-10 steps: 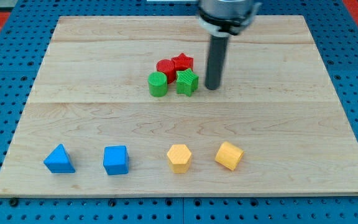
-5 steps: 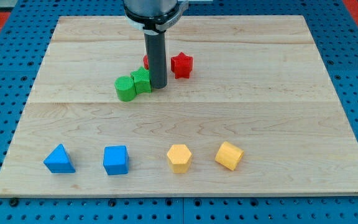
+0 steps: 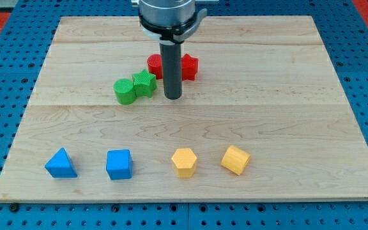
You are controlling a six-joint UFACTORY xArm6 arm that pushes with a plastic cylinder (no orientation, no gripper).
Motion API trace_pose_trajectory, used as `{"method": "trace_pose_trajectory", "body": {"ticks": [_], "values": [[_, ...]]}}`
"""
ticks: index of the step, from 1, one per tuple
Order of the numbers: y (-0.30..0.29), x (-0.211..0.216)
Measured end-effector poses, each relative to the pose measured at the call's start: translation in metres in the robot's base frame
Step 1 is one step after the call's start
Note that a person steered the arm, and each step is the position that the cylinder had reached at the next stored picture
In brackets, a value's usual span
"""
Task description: Keep red blocks and green blocks in a vertical line
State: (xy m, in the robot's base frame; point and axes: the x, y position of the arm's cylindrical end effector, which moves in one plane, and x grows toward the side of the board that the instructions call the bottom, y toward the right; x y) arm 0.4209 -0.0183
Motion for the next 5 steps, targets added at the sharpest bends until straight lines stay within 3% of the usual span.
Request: {"method": "trace_pose_trajectory", "body": {"ticks": [2, 4, 5], "values": [[0.016, -0.008], [0.035, -0.096], [0.067, -0.085]]}}
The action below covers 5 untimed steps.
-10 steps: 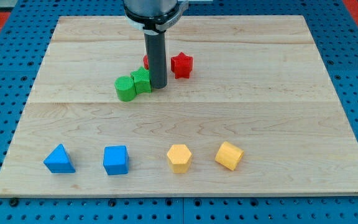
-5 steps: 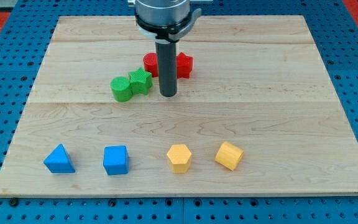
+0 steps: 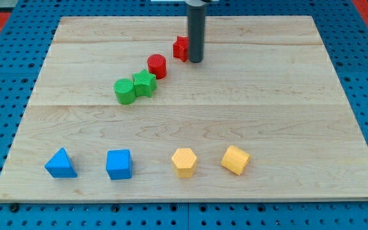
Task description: Keep red blocks and green blocks in a vertical line
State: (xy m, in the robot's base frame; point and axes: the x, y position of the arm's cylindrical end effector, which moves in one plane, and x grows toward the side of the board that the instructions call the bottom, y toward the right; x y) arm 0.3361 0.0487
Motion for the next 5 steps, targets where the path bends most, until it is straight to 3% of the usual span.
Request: {"method": "trace_pose_trajectory", "body": {"ticks": [1, 4, 5], "values": [[0.034, -0.024], [-0.096, -0.077], [-0.111, -0.084]]}}
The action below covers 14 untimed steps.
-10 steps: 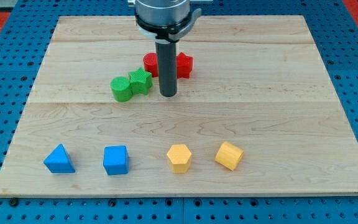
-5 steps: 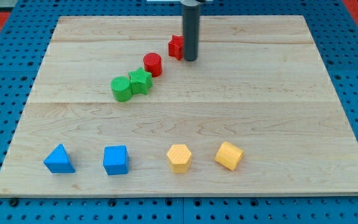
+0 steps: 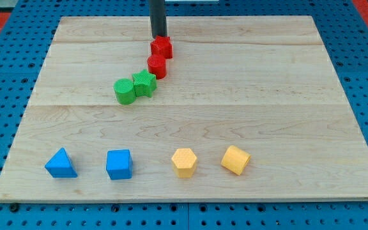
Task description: Keep red blocks and green blocks in a vertical line
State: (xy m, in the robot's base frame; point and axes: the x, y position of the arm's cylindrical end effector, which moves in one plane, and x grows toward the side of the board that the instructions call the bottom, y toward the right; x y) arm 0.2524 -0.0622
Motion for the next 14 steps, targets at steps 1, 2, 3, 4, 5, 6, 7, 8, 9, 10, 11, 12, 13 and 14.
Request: {"method": "trace_pose_trajectory", "body": {"ticks": [1, 2, 3, 4, 5, 6, 7, 8, 9, 10, 11, 12, 13, 14], "values": [[-0.108, 0.026], [-0.125, 0.083], [-0.113, 0.141], [-0.098, 0.149], [-0.086, 0.147], [-0.062, 0.197], [-0.032, 0.209], [-0.031, 0.21], [-0.102, 0.197], [-0.079, 0.16], [-0.076, 0.158], [-0.069, 0.158], [-0.06, 0.158], [-0.073, 0.149]]}}
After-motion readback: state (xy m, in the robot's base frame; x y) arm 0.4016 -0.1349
